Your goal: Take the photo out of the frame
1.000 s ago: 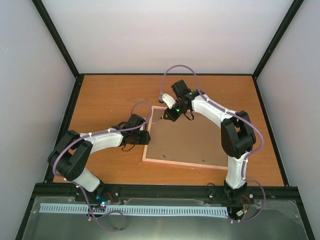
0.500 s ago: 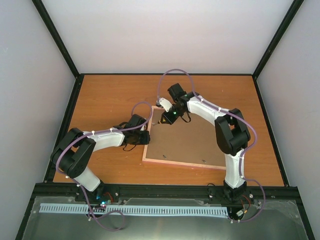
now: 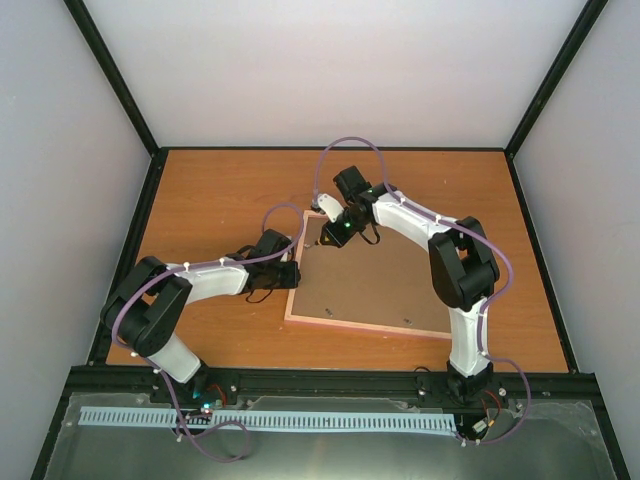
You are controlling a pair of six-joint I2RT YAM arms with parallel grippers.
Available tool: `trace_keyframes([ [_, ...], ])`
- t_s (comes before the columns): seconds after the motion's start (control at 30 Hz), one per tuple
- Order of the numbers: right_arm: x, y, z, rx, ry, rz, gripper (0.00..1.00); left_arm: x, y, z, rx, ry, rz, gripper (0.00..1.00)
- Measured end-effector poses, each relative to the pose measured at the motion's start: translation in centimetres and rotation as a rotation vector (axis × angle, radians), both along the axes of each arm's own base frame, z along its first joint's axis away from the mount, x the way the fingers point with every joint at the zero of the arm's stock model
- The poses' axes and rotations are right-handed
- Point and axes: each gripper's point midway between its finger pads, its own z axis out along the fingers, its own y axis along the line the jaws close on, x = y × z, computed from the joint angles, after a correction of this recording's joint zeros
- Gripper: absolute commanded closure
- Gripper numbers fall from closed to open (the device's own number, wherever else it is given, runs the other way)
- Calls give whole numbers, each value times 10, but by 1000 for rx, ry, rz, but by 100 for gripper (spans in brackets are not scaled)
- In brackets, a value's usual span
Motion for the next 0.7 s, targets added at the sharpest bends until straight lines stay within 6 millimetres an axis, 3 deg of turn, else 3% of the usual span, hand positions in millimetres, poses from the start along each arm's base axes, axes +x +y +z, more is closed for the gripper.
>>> trace_keyframes([
  [0.7, 10, -1, -1, -40, -40, -51, 97, 1, -1, 0, -13, -11, 8, 99],
])
